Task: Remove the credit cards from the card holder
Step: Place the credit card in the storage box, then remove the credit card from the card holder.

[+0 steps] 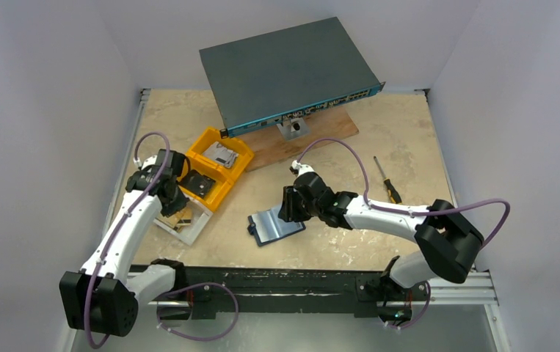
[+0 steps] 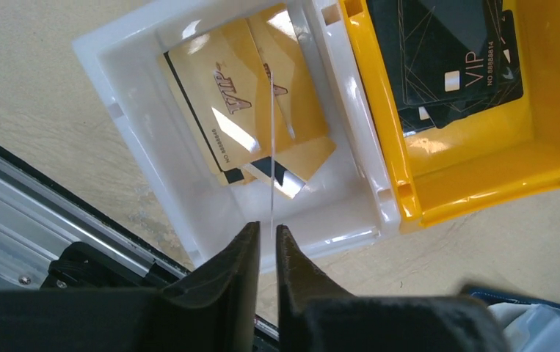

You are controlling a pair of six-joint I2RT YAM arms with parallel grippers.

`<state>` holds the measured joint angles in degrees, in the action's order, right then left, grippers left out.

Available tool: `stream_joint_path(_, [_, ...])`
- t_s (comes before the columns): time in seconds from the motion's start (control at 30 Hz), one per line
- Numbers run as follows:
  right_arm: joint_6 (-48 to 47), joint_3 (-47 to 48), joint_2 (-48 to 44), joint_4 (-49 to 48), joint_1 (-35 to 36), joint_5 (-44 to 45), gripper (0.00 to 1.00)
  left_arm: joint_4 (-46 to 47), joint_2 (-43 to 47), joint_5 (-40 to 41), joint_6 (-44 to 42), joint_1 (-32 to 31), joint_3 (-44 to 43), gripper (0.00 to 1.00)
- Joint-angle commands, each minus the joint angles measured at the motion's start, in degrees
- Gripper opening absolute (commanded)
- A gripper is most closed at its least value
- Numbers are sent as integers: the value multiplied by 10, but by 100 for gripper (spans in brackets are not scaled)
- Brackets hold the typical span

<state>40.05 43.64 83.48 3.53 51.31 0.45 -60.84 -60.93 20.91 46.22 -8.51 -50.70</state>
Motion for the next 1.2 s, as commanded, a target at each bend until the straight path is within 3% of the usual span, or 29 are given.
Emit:
stream_joint_path(0.0, [-11, 8, -20, -16, -2, -2, 33, 33, -3, 2, -3, 17, -3, 18])
stream_joint_path(0.13, [-12, 6, -22, -13, -2, -3, 34, 31, 4, 3, -7, 18, -10, 47])
stream_joint_path(0.27, [-11, 7, -21, -11, -2, -3, 34, 36, 20, -21, -22, 18, -13, 58])
stream_joint_path(0.5, [-3, 6, -34, 8, -2, 28, 36, 76, 77, -150, -50, 0, 11, 60])
stream_joint_path(0.7, [11, -10, -57, 19, -15, 53, 38, 116, 78, -181, 1, -164, 19, 60])
stream_joint_path(0.93, [26, -33, -78, 32, -49, 61, 39, 228, -58, -225, 19, -326, -31, 57])
stream_joint_path(1.17, [62, -66, -121, 71, -92, 87, 39, 234, -237, -165, -12, -425, -150, 54])
